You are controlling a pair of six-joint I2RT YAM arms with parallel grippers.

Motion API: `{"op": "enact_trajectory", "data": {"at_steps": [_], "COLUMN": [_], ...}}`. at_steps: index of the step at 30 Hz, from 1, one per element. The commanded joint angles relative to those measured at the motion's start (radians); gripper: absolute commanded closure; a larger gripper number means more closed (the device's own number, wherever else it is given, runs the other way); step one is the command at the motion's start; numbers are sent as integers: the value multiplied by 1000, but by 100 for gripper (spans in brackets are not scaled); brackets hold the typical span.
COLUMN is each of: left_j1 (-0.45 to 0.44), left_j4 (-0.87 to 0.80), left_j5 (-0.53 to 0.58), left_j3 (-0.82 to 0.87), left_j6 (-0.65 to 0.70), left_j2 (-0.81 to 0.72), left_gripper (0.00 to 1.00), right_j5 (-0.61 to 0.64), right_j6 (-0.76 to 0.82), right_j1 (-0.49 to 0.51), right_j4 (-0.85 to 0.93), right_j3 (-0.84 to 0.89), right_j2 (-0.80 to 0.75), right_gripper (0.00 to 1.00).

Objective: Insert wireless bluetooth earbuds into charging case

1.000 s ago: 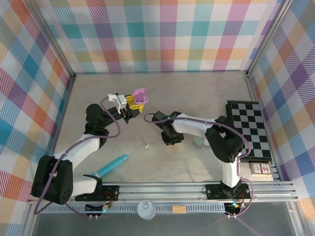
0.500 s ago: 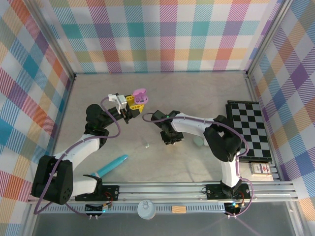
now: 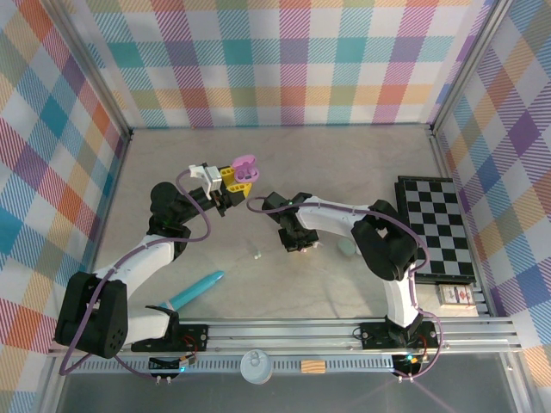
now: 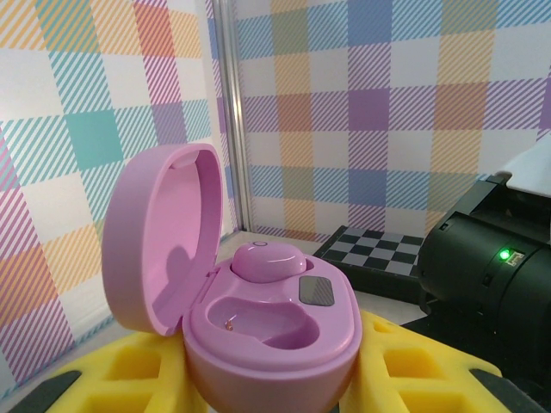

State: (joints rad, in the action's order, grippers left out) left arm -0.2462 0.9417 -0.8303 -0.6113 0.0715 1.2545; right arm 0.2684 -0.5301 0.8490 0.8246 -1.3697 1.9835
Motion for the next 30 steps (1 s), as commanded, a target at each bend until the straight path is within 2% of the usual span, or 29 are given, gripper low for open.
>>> {"op": "enact_trajectory", "data": {"at_steps": [1, 6, 17, 23, 28, 30], "left_j1": [10, 10, -48, -132, -160, -167], "left_j4": [24, 19, -20, -10, 88, 101], "left_j5": [-33, -26, 4, 69, 85, 91], "left_j3": [5, 13, -14, -39, -34, -34], "left_j6": [5, 4, 48, 85, 41, 33], "left_j2": [-32, -48, -20, 30, 74, 81], "left_gripper": [72, 72, 72, 72, 72, 72], "right_j5": [-9, -6, 10, -62, -111, -176], "right_j6": [9, -3, -43, -40, -32, -37], "right_j1": [-8, -13, -59, -88, -97, -107], "right_j4": [20, 24, 30, 15, 6, -25], "right_j3": [-19, 3, 77, 22, -18, -20], "right_j2": [1, -65, -399, -545, -604, -630], "right_gripper": [83, 83, 84, 84, 84, 84]}}
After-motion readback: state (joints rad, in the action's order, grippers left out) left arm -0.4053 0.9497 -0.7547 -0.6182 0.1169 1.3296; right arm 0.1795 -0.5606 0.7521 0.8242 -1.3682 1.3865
